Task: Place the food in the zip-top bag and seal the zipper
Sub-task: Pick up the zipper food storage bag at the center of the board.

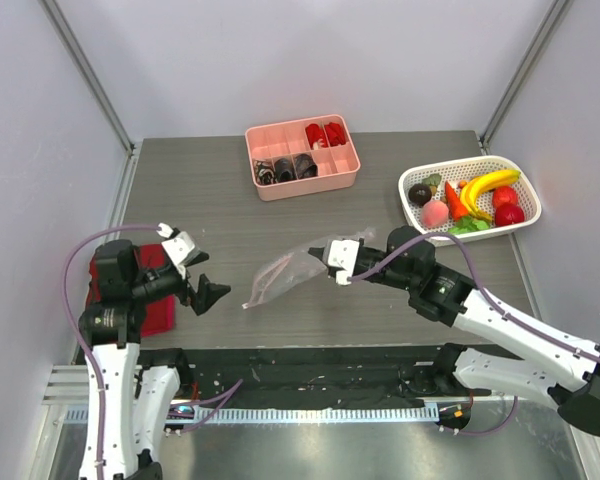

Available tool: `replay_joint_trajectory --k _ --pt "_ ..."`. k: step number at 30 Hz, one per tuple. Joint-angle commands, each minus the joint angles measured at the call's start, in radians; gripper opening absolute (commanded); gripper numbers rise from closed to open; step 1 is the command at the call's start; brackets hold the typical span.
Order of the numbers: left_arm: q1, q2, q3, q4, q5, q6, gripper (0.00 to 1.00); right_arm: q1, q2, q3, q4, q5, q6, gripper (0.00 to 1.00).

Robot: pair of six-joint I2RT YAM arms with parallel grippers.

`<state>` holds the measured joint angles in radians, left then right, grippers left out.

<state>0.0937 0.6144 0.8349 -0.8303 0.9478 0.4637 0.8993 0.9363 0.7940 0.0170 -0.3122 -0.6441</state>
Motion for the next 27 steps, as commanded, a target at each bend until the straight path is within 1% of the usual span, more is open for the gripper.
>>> replay_joint_trajectory --k 1,4,7,10,11,12,16,27 --pt "-0.005 -0.056 0.046 0.000 0.071 -0.109 0.92 0.000 0.030 0.091 0.005 0.038 0.099 0.01" --pt "-0.005 -0.090 0.032 0.019 0.042 -0.152 0.88 0.000 0.045 0.105 0.011 0.019 0.118 0.01" --pt "-0.005 -0.110 0.023 0.033 0.009 -0.155 0.84 0.000 0.059 0.117 0.020 0.001 0.126 0.01" --pt "-0.005 -0.091 0.015 0.060 0.005 -0.186 0.74 0.000 0.078 0.136 0.023 -0.011 0.133 0.01" --pt "-0.005 -0.076 0.015 0.081 0.012 -0.197 0.69 -0.002 0.088 0.146 0.023 -0.013 0.135 0.01" --pt "-0.005 -0.070 0.012 0.089 0.034 -0.201 0.68 0.000 0.093 0.151 0.023 -0.016 0.139 0.01" --pt "-0.005 -0.054 -0.008 0.125 0.054 -0.195 0.67 0.000 0.104 0.165 0.027 -0.027 0.141 0.01" --pt "-0.043 -0.018 -0.088 0.284 -0.004 -0.198 0.64 -0.002 0.121 0.200 0.015 -0.068 0.144 0.01"
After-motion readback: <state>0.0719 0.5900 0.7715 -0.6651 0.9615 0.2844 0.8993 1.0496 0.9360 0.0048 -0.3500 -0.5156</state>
